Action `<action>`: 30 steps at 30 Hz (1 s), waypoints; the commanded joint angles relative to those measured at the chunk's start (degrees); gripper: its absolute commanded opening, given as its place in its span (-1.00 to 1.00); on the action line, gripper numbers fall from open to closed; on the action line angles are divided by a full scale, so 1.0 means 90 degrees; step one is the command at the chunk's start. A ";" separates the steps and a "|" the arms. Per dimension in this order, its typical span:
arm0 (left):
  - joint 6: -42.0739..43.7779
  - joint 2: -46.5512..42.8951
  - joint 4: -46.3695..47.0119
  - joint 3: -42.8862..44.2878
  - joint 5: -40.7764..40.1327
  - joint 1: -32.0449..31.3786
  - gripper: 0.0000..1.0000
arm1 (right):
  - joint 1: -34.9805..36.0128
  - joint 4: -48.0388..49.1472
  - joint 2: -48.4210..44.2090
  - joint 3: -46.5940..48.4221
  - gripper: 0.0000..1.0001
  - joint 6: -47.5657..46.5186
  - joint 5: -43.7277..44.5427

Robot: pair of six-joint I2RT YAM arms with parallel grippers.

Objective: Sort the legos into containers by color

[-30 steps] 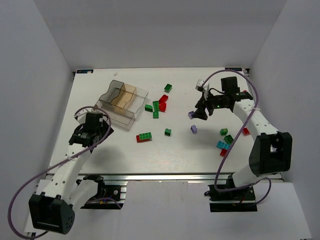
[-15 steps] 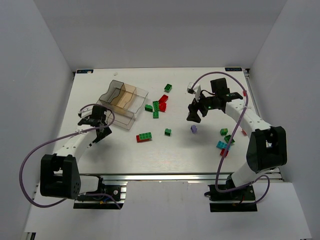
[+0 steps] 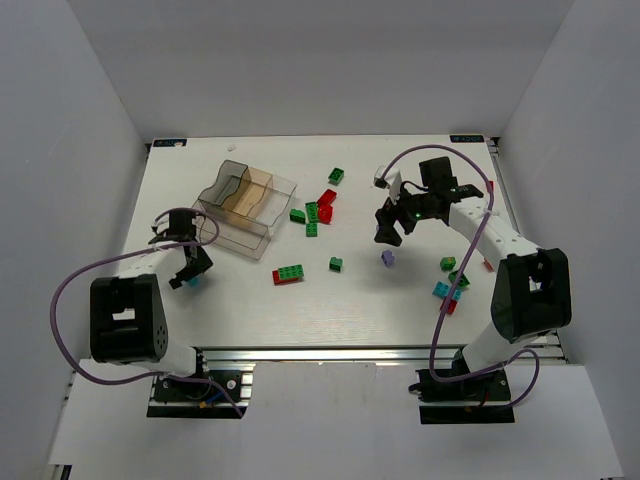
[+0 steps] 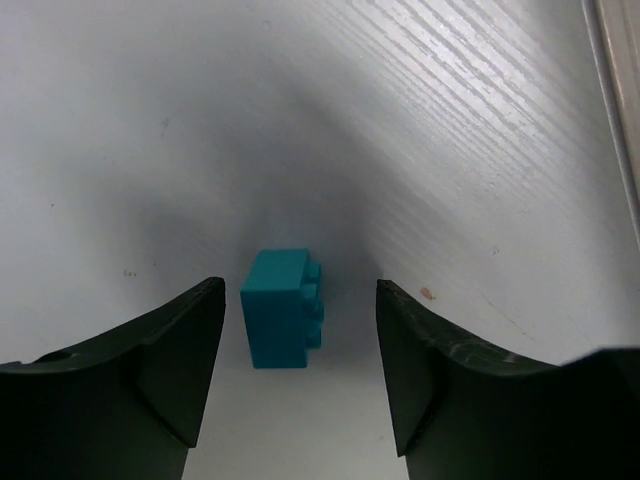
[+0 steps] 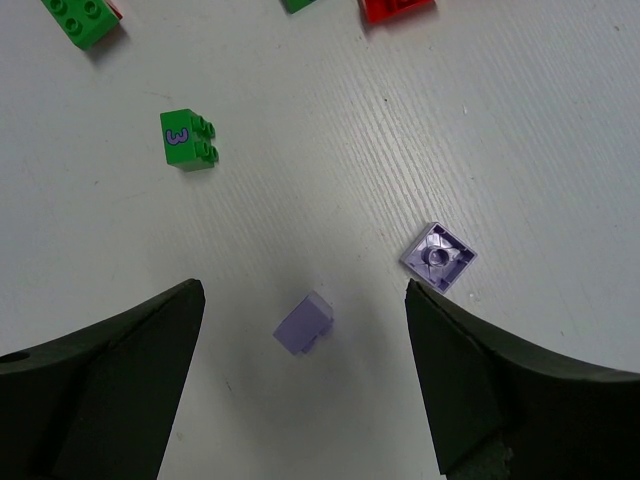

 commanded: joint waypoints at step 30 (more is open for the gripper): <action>-0.0514 -0.1021 0.1270 0.1202 0.3427 0.0333 -1.00 | -0.0012 0.0129 0.0084 0.0254 0.68 -0.0050 -0.0122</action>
